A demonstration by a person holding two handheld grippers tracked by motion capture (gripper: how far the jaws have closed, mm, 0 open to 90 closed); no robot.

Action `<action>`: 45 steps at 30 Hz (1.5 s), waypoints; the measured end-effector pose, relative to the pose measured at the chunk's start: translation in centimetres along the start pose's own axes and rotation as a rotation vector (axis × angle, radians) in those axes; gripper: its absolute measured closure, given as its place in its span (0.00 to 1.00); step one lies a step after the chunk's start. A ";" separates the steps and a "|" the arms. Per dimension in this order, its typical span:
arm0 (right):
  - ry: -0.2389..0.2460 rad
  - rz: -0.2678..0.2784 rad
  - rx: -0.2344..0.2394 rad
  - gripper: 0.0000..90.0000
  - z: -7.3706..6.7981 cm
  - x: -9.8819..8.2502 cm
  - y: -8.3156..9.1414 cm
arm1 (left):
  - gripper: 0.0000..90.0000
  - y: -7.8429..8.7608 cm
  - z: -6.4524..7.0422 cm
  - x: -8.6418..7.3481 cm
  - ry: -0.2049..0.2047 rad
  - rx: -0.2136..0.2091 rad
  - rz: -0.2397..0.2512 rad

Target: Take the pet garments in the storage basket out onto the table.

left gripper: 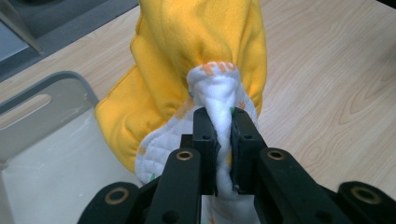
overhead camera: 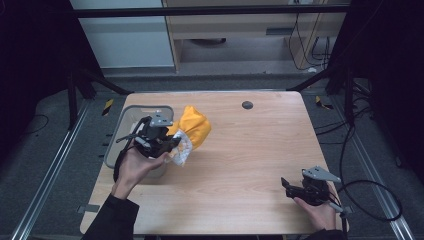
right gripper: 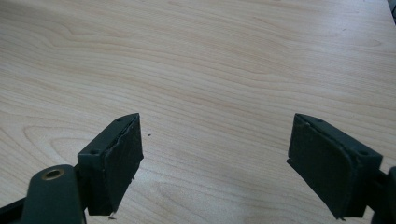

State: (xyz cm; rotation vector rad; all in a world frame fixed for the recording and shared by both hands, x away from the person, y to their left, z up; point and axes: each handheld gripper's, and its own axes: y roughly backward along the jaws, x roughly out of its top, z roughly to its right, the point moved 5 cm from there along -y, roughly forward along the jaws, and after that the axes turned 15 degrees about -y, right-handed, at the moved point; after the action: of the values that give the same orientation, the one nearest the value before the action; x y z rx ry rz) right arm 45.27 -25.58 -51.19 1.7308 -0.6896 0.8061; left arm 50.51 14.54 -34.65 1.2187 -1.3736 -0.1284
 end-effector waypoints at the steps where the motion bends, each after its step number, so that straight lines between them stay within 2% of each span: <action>1: 0.000 0.000 0.000 0.20 0.0 0.0 0.0 | 0.92 0.0 0.0 0.0 0.000 0.000 0.000; 15: 0.001 0.001 -0.003 0.20 0.1 0.0 0.0 | 0.92 -2.8 2.4 0.9 -0.029 -0.067 0.003; 45: 0.014 -0.005 -0.010 0.20 0.2 -0.1 -0.1 | 0.92 -9.3 6.2 -0.8 -0.050 -0.158 -0.042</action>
State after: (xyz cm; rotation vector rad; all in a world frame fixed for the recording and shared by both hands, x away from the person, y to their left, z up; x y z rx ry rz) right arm 45.32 -25.75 -51.41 1.7162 -0.6790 0.8094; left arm 50.66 7.50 -43.34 1.1186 -1.3550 -0.2939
